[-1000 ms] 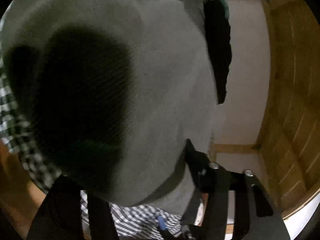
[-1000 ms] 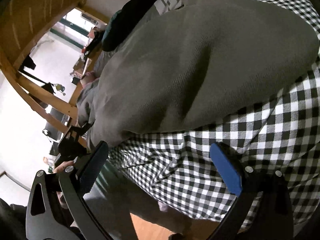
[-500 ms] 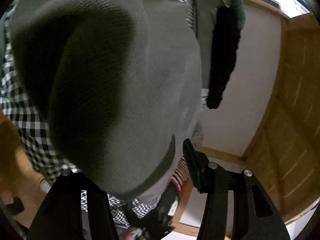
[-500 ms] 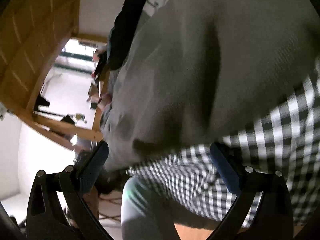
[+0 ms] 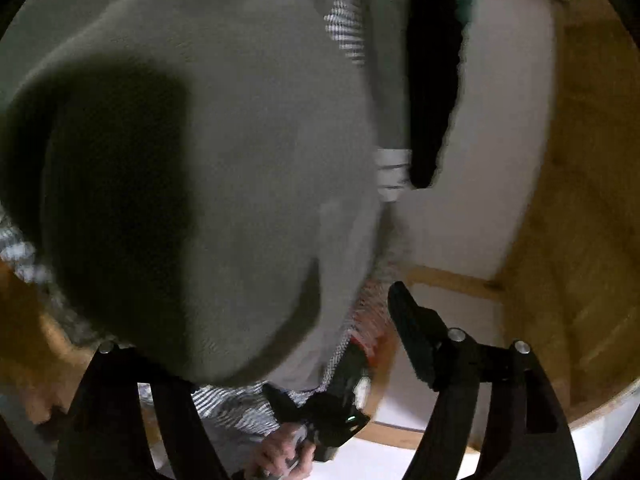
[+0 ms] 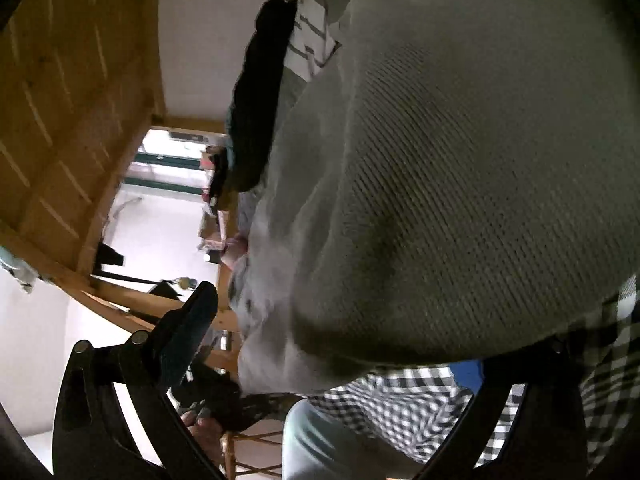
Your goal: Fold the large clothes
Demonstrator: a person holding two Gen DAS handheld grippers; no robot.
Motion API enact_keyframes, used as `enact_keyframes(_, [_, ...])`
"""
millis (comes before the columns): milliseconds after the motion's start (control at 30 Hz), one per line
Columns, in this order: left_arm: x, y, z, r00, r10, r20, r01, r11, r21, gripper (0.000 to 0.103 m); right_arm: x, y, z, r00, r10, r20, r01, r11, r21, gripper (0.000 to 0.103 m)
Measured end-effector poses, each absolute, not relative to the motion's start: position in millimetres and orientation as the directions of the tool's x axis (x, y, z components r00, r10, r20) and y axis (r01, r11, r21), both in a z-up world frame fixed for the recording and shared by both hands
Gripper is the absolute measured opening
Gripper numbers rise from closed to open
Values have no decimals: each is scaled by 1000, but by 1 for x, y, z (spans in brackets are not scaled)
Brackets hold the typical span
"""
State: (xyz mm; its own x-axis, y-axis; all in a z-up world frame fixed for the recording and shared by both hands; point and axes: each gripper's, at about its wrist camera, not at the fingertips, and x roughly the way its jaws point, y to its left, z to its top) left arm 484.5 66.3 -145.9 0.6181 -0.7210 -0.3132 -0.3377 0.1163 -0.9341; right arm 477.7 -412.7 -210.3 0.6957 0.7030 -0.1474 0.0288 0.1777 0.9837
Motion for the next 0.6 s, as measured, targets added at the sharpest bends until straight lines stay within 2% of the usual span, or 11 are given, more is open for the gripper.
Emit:
enact_keyframes(33, [487,67,-144,628,-727,-278,-305,98,-947,70,475,-416,-212,702,698,-141,41,159,987,100])
enact_keyframes(67, [485,66,-143,631,-729,-266,-290,96,-952,61,471,-421,-213,713,687,-138,55,140,989,100])
enact_keyframes(100, [486,66,-139,640,-731,-237,-262,83,-962,58,467,-426,-215,724,677,-136,62,132,989,100])
enact_keyframes(167, [488,66,-130,647,-738,-195,-211,72,-975,44,459,-437,-220,748,645,-154,82,140,987,100])
enact_keyframes(233, [493,65,-121,653,-739,-165,-164,75,-984,40,460,-441,-229,750,642,-160,113,114,987,100])
enact_keyframes(400, [500,63,-119,659,-733,-169,-141,100,-985,38,481,-439,-211,751,629,-203,109,185,977,100])
enact_keyframes(533, [501,67,-121,666,-719,-200,-177,108,-978,37,504,-449,-204,759,623,-192,196,64,979,100])
enact_keyframes(567, [498,68,-125,670,-708,-224,-203,116,-972,38,501,-450,-203,752,625,-210,216,67,974,100])
enact_keyframes(600, [488,69,-129,673,-695,-252,-227,129,-965,38,492,-448,-204,734,623,-271,267,102,958,100])
